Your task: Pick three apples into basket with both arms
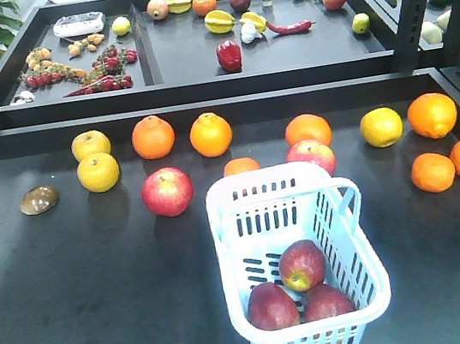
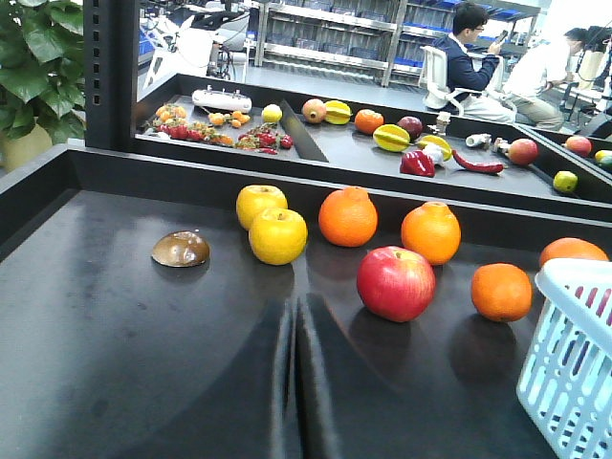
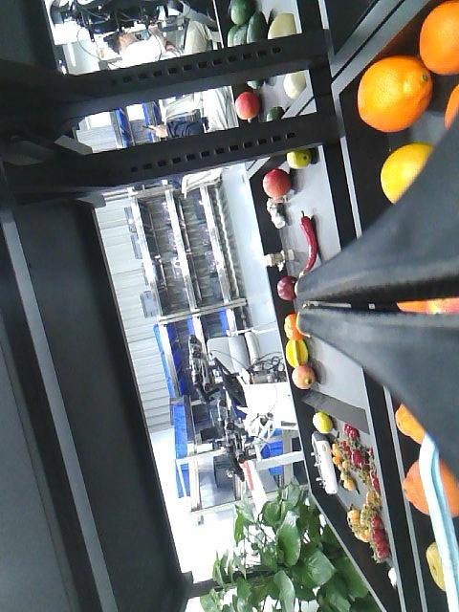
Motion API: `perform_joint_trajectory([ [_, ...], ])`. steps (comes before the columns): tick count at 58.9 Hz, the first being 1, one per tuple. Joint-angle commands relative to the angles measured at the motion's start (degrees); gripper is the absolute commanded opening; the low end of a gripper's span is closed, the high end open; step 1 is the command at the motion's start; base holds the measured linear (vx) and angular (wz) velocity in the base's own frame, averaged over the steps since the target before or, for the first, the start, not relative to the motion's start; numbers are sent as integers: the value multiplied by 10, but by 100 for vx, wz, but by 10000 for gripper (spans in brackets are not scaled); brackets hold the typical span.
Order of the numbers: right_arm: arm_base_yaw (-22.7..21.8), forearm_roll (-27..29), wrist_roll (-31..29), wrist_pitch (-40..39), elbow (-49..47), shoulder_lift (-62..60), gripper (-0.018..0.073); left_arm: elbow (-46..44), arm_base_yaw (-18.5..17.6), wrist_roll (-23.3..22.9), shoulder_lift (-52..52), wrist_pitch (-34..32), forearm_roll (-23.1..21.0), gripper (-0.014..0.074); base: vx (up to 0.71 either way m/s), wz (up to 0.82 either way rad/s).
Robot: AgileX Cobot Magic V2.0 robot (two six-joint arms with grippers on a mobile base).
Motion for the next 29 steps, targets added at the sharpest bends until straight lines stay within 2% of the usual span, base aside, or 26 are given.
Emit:
perform_joint_trajectory([
  [1, -3, -3, -4, -37, 8, -7, -5, -14, 2, -4, -7, -46, 1, -6, 0, 0],
  [29, -3, -3, -4, -37, 8, -7, -5, -14, 2, -4, -7, -46, 1, -6, 0, 0],
])
